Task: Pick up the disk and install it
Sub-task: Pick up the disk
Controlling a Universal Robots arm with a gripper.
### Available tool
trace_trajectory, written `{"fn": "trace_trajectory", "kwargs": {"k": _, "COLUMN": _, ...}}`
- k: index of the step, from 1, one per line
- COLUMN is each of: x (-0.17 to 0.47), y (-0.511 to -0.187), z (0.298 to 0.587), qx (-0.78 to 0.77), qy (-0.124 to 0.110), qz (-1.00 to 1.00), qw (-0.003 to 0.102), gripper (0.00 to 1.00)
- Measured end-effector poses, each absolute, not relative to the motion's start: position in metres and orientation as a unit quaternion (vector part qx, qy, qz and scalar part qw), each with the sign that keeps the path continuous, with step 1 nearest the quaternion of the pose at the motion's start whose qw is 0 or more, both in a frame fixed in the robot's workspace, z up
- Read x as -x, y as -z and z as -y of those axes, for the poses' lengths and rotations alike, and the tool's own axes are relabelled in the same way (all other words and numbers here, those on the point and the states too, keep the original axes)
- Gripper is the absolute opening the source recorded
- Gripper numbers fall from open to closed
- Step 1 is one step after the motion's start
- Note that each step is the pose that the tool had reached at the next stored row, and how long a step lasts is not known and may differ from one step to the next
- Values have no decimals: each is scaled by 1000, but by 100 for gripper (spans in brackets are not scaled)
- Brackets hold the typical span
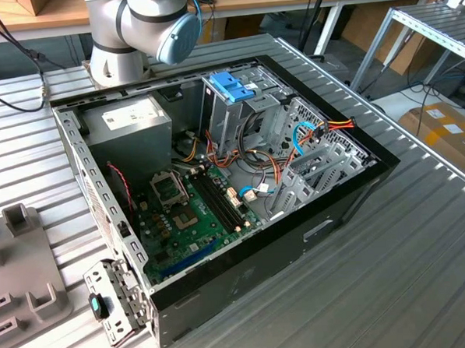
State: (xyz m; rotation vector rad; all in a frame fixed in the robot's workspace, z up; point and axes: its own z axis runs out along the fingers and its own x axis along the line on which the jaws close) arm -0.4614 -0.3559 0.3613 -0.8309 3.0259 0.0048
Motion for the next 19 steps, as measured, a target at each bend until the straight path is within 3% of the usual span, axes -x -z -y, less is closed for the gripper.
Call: {"fn": "trace_trajectory", "kwargs": {"k": 19, "x": 461, "y": -361, "z": 356, "qx": 290, "qy": -2, "qz": -957, "qw": 2, "gripper": 11}}
